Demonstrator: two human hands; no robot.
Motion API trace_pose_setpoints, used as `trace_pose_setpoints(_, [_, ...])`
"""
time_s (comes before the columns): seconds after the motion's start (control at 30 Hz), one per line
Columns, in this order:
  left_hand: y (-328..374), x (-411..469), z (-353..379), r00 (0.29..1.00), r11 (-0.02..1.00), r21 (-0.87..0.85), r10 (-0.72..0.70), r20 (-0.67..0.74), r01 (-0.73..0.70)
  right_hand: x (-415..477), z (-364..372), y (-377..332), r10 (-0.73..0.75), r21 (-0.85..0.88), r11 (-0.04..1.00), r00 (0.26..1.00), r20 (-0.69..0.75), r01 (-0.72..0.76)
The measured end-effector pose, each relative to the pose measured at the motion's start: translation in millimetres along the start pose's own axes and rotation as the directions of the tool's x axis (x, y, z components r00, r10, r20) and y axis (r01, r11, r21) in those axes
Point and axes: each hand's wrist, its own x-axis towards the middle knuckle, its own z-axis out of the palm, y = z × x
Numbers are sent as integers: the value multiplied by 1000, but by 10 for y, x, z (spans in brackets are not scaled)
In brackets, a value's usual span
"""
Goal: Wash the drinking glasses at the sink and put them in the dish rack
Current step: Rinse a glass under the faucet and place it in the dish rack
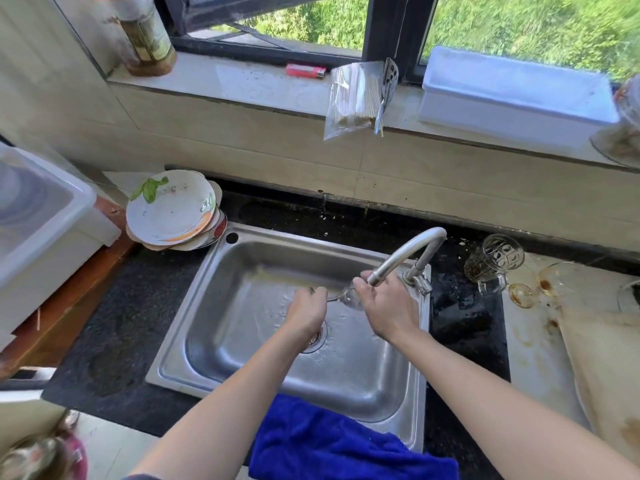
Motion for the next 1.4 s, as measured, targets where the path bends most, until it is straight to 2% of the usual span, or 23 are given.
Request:
trace_pose_setpoints(0.07, [-34,-41,-19,998,997,58,47,-35,-45,-1,-1,-5,-9,-79,997,1000,10,10])
trace_pose_setpoints(0.17, [-51,-72,-16,996,995,90,57,-68,-51,-120,86,-92,-209,-33,977,977,47,211])
trace_pose_setpoints(0.3, [13,-187,-12,984,975,177,152,-96,-133,-15,6,-139,51,120,992,998,-31,-47])
trace_pose_setpoints(0.4, [35,-220,-42,968,956,230,213,-131,-179,-103,88,-222,-196,-5,980,980,13,196])
trace_pose_setpoints(0.43, [28,-224,-53,965,950,252,226,-137,-187,-82,101,-170,-221,-3,975,973,64,222])
trace_pose_setpoints(0.47, [20,-233,-67,961,941,275,241,-136,-197,-51,51,-143,-127,69,990,985,119,119])
trace_pose_setpoints(0.53, [2,-238,-102,948,925,297,286,-138,-235,60,37,-51,-3,98,995,998,64,-3])
trace_pose_setpoints(0.6, [-14,-230,-124,937,912,304,325,-125,-275,-23,28,-155,-167,17,986,985,41,167])
trace_pose_setpoints(0.67, [-15,-218,-139,925,896,321,360,-122,-307,-75,81,-161,-387,-40,919,917,93,392])
trace_pose_setpoints(0.7, [-20,-222,-145,916,886,330,382,-121,-325,-51,47,-144,-356,43,934,922,152,353])
trace_pose_setpoints(0.77, [-18,-230,-169,896,868,344,423,-133,-358,50,-44,-157,-73,205,978,974,213,29])
trace_pose_setpoints(0.8, [-22,-231,-184,891,863,348,434,-136,-368,88,-44,-142,0,203,978,976,217,-45])
trace_pose_setpoints(0.83, [-28,-229,-195,883,854,352,450,-132,-383,68,-71,-193,-30,117,993,976,214,5])
trace_pose_setpoints(0.9, [-49,-202,-203,873,835,367,476,-105,-411,9,12,-222,-228,-26,970,947,228,240])
trace_pose_setpoints(0.93, [-56,-194,-209,871,830,372,481,-99,-416,31,44,-195,-259,23,965,931,259,262])
trace_pose_setpoints(0.97, [-65,-192,-211,876,841,351,471,-102,-411,58,12,-178,-151,180,979,942,299,100])
trace_pose_setpoints(1.0, [-86,-165,-203,886,868,296,448,-122,-398,122,-47,-168,2,360,922,932,362,-142])
trace_pose_setpoints(1.03, [-84,-168,-204,903,906,207,403,-151,-370,187,-91,-146,135,484,793,882,452,-369])
trace_pose_setpoints(1.07, [-121,-129,-179,929,943,116,330,-169,-313,223,-120,-119,177,579,637,828,532,-508])
trace_pose_setpoints(1.17, [-124,-57,-120,999,993,-112,31,-28,-34,286,-209,-135,136,737,182,759,637,-651])
trace_pose_setpoints(1.23, [-105,-35,-92,967,951,-230,-162,198,207,319,-249,-180,115,767,-185,762,638,-614])
trace_pose_setpoints(1.3, [-55,-43,-119,910,915,-235,-241,338,329,294,-231,-182,85,718,-328,737,670,-614])
trace_pose_setpoints(1.4, [-64,-14,-177,885,908,-210,-263,385,362,173,-226,-131,-20,641,-361,692,721,-678])
